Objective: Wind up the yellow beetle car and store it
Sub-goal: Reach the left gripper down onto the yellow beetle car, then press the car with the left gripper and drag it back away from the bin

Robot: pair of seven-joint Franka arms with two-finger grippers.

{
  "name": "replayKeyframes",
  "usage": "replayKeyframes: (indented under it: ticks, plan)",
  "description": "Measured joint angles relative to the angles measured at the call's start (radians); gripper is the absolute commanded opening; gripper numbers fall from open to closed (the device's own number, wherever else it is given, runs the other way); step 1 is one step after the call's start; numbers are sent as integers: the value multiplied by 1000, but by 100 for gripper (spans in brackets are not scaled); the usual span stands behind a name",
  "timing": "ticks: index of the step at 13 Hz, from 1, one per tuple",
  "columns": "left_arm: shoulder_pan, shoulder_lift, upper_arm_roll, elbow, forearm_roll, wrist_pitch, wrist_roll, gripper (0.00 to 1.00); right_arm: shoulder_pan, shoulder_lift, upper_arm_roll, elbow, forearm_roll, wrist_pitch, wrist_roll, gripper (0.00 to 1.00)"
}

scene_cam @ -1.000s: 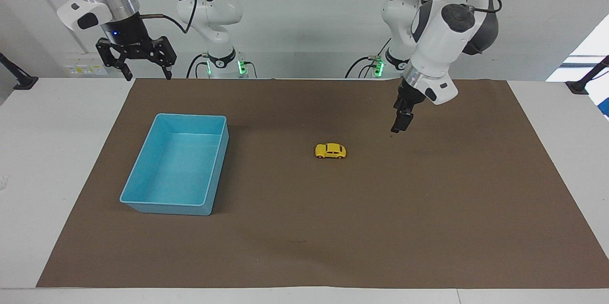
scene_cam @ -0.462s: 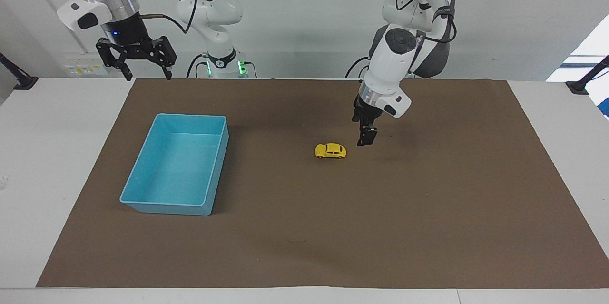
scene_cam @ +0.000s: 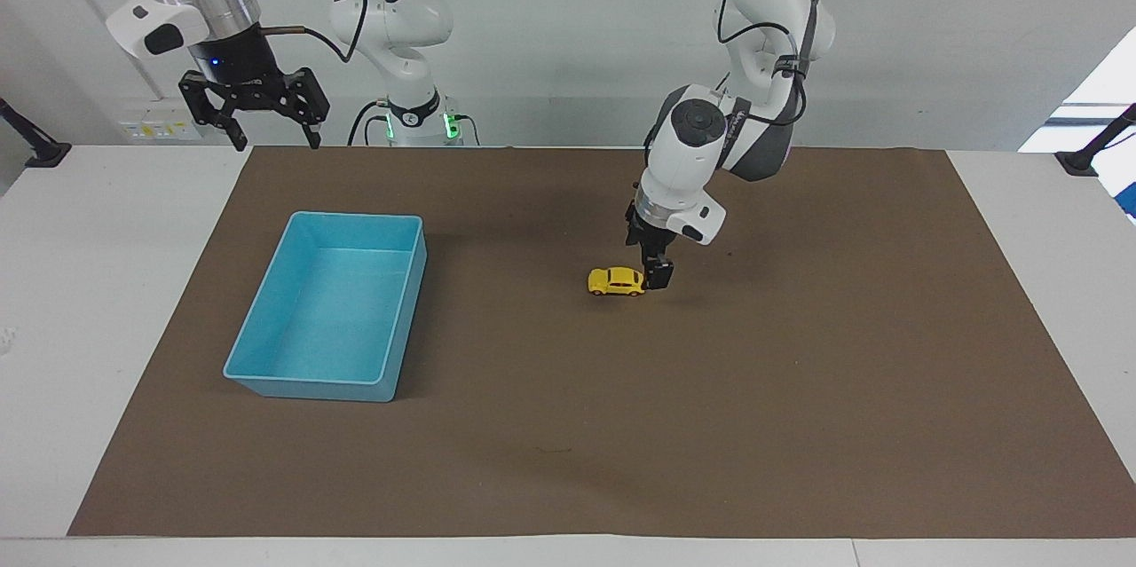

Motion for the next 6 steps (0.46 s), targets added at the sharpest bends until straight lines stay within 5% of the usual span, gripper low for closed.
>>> replayKeyframes:
  ticks: [6]
  plan:
    - [-29,92,-1,32,7,57,-91,100,0,0,0,0,0,0,0,100]
